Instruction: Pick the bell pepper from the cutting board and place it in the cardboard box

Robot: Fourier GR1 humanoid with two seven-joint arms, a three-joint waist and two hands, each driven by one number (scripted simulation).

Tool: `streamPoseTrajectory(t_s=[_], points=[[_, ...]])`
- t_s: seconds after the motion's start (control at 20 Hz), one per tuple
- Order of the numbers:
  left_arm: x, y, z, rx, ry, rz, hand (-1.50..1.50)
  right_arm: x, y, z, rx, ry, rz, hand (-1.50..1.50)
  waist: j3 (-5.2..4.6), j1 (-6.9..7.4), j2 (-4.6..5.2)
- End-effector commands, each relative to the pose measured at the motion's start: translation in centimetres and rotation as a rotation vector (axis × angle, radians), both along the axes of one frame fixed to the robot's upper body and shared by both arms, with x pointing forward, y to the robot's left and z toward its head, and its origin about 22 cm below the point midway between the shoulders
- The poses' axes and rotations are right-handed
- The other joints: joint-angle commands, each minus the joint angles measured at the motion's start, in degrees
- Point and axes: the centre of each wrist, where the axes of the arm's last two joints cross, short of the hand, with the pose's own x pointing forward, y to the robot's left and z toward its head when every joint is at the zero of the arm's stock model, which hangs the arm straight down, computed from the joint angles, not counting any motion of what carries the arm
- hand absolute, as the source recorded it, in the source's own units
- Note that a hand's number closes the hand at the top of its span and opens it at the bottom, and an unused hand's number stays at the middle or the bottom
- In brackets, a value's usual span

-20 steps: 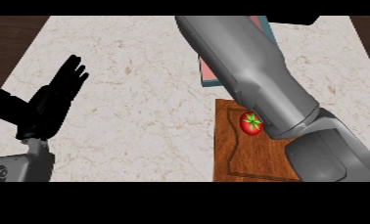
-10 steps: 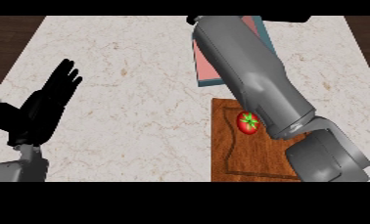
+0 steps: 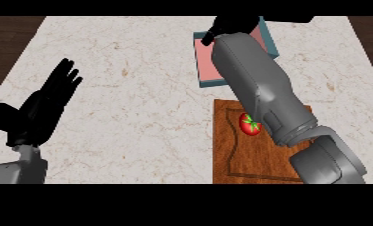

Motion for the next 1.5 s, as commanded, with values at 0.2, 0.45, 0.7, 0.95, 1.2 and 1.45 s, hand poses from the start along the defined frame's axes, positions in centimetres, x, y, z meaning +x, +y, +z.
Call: streamPoseTrajectory(t_s=[0.2,0.45,0.7,0.95,1.2,1.45], points=[[0.3,-0.2,-0.4,-0.007,0.003,-0.003,0.0,-0.6,-1.0,-2.8,0.145,-0.172,-0.029,-1.5,0.02,-0.23,-0.25],[-0.3,-0.6,-1.2,-0.01,0.013,0.023,0.0,-0.5,0.0,-0.1,0.283,-0.515,-0.082,-1.5,0.04,-1.4,-0.57],[-0.5,0.2,-0.2,-0.005,0.021,0.047,0.0,-0.9,-0.5,-0.6,0.386,-0.706,-0.139,-1.5,0.06,-2.47,-1.12],[-1.0,1.3,0.0,-0.011,0.019,0.085,0.0,-1.8,-0.9,-1.4,0.432,-0.743,-0.16,-1.5,0.03,-3.75,-1.66],[-2.7,2.4,-0.7,0.014,0.033,0.101,0.0,-4.1,-1.9,-2.7,0.503,-0.776,-0.159,-1.5,0.03,-5.37,-2.41],[-4.1,3.5,-0.4,0.007,0.035,0.089,0.0,-8.2,-3.6,-3.8,0.486,-0.762,-0.109,-1.5,0.03,-5.37,-2.13]])
